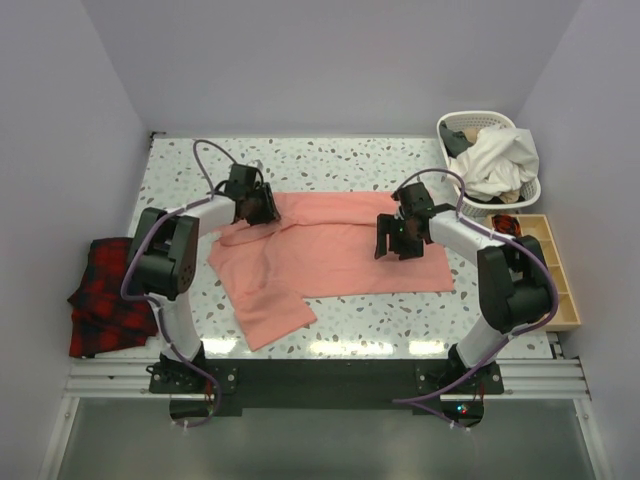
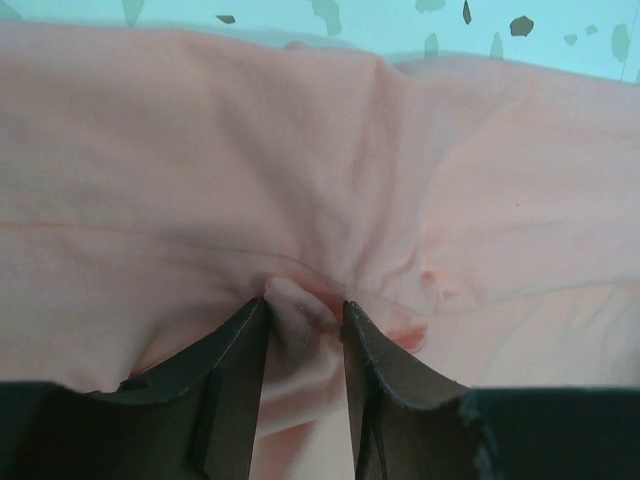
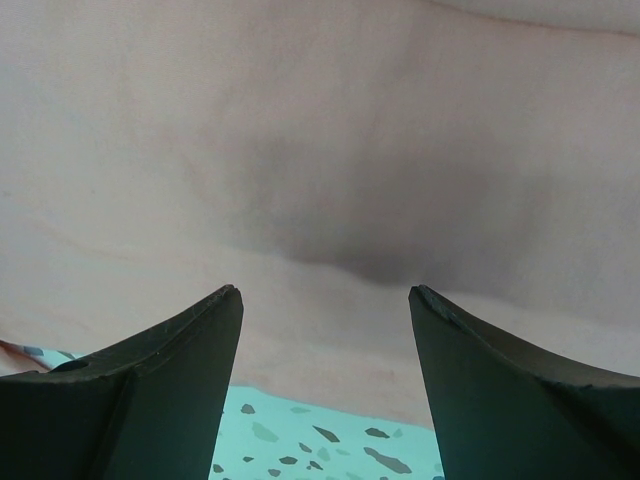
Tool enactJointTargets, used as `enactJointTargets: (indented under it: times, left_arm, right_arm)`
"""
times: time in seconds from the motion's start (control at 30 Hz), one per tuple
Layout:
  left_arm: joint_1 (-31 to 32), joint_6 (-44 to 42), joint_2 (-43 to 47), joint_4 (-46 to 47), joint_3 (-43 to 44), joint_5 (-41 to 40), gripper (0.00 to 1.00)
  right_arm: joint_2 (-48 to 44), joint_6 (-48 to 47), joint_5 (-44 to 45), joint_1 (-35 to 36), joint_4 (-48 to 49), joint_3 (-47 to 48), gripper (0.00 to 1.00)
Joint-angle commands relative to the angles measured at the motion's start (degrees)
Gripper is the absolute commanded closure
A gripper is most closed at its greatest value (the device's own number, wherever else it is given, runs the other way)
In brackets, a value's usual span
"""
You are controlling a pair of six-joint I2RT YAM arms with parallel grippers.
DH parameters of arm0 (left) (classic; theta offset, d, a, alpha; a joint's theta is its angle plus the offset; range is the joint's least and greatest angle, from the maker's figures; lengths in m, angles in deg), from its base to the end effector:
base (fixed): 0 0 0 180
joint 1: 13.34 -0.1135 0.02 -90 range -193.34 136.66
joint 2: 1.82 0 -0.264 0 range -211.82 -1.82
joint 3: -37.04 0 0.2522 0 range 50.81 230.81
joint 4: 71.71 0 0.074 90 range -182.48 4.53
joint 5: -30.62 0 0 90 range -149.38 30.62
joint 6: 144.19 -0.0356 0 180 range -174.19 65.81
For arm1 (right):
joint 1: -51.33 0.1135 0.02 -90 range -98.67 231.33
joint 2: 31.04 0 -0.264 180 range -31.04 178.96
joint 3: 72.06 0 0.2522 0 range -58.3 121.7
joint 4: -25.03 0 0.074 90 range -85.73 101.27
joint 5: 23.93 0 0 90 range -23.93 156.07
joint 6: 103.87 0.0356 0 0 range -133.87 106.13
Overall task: Fold and stack the t-shirts
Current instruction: Fold the flattened tshirt in 1/3 of the way
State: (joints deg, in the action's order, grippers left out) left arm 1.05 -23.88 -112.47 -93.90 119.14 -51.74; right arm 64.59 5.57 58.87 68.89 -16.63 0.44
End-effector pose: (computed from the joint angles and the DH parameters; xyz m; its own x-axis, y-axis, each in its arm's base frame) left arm 0.3899 -0.1049 0.1554 -0.8129 -0.3078 -0.4944 -0.0955 0.9079 -0.4082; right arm 0.3079 0.1021 0.1783 -0.9300 0.0520 -0.3639 -0.0432 0.9676 0.2487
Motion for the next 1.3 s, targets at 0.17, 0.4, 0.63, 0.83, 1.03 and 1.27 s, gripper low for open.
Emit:
enactJointTargets:
  times: [0.17, 0.4, 0.63, 0.83, 1.03, 1.27]
  left_arm:
    - [0.64, -2.27, 9.04, -2.56, -2.94, 0.19, 0.76]
    - [0.81, -2.97, 13.17, -4.58, -6.54, 2.38, 1.00]
    - [1.87, -1.57, 18.01, -5.90, -13.40, 4.58, 1.00]
    - [2.39, -0.69, 23.46, -7.30, -17.88, 5.72, 0.64]
    - [2.48, -1.30, 29.08, -10.55, -16.31, 2.66, 0.44]
    - [0.29, -2.88, 21.48, -7.31, -9.91, -2.80, 0.35]
  right_arm:
    - [-2.47, -0.11, -0.09, -0.16, 1.18, -1.08, 0.28]
    - [-3.08, 0.16, -0.09, -0.16, 1.27, -1.87, 0.28]
    - [-3.96, 0.07, 0.08, -0.16, 0.92, -2.49, 0.28]
    - [-4.49, 0.16, 0.17, -0.25, 1.18, -3.37, 0.28]
    - [-5.98, 0.25, 3.41, -0.16, 0.57, -4.34, 0.28]
    - [-6.87, 0.42, 8.79, -0.77, 1.35, 1.01, 0.26]
